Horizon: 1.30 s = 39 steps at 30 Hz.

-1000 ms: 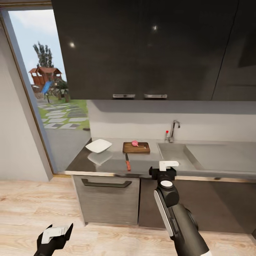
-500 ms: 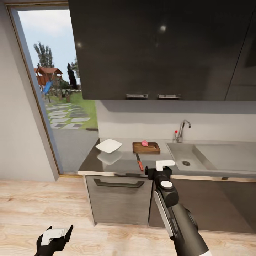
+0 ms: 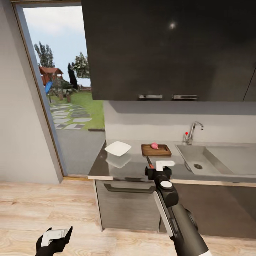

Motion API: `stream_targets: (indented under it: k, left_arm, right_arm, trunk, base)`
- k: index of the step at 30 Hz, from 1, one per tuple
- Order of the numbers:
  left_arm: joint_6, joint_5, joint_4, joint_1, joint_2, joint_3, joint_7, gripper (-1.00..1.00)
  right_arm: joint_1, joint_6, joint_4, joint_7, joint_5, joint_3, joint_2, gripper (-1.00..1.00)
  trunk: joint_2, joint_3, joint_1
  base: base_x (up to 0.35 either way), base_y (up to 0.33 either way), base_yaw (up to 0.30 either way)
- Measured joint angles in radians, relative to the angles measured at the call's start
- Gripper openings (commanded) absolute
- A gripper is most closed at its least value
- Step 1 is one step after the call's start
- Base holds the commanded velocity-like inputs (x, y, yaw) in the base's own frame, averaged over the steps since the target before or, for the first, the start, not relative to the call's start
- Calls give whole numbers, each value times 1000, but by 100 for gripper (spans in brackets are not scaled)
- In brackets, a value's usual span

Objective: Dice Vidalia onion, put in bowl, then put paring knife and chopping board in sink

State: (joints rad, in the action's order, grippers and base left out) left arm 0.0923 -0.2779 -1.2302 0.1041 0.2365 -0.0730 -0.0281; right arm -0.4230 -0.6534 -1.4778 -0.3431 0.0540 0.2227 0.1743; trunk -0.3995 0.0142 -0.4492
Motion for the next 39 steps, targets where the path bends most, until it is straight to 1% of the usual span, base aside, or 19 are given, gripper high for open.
stream_targets:
  k: [10, 19, 22, 24, 28, 35, 36, 37, 39]
  left_arm:
    - [-1, 1, 1, 0, 0, 1, 0, 100]
    - [0, 1, 2, 0, 0, 0, 0, 100]
    - [3, 1, 23, 0, 0, 0, 0, 100]
    - [6, 1, 65, 0, 0, 0, 1, 100]
    - [7, 1, 121, 0, -2, 1, -1, 100]
    - [1, 0, 148, 0, -17, 1, -2, 100]
    - [5, 0, 180, 0, -29, 0, -1, 100]
    - [7, 0, 193, 0, -39, 0, 0, 100]
    - [18, 1, 208, 0, -51, 0, 1, 100]
  right_arm:
    - [0, -1, 18, -1, 0, -1, 0, 100]
    - [0, -5, 18, -7, 4, -8, 0, 100]
    - [0, -6, 18, -8, 5, -42, 0, 100]
    - [0, -7, 18, -9, 5, -71, 0, 100]
    - [0, -7, 18, -9, 5, -84, 0, 100]
    - [0, -8, 18, -10, 4, -89, 0, 100]
    - [0, -8, 18, -10, 4, -89, 0, 100]
    - [0, -8, 18, -10, 5, -89, 0, 100]
    - [0, -8, 18, -10, 5, -89, 0, 100]
  trunk:
    - [0, 0, 0]
    - [0, 0, 0]
    - [0, 0, 0]
    - [0, 0, 0]
    - [0, 0, 0]
    - [0, 0, 0]
    - [0, 0, 0]
    - [0, 0, 0]
    - [0, 0, 0]
  base:
    - [277, 178, 0]
    - [277, 29, 0]
    - [116, 1, 0]
    - [36, 0, 0]
    - [13, 0, 0]
    - [2, 0, 0]
    - [0, 0, 0]
    - [0, 0, 0]
    - [0, 0, 0]
